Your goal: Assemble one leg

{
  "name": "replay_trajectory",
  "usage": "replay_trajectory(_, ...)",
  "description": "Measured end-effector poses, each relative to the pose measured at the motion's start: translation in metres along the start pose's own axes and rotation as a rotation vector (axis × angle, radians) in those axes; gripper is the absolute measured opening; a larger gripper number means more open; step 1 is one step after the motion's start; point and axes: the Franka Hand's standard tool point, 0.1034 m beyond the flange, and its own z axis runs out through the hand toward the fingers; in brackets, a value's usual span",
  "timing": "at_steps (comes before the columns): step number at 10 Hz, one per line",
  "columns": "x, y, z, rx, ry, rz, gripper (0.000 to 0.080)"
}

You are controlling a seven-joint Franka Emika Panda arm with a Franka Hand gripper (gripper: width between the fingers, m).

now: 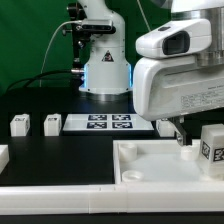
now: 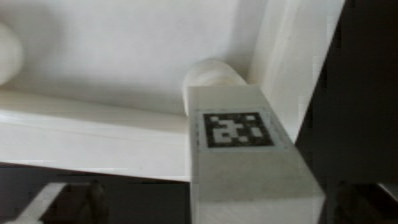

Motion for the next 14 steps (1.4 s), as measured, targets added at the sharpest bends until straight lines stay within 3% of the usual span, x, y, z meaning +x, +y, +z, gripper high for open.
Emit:
replay_trajectory(1, -0.0006, -0.0005, 0.0013, 0.0, 0.0, -0.001, 0.0622)
replay_trajectory(2, -0.0016, -0.0006, 0.0034, 0.0, -0.003, -0.001, 0.045)
replay_trajectory(3, -0.0023, -0.0009, 0.0051, 0.001, -0.004, -0.001, 0.045)
replay_trajectory(4, -0.0023, -0.0012, 0.0057, 0.001, -0.004, -0.001, 0.0287)
replay_trajectory(9, -0.0023, -0.0015, 0.0057, 0.002, -0.003, 0.08, 0.029)
replay_trajectory(14, -0.0035, 0.0005, 0.0059, 0.002, -0.001, 0.591, 0.0291)
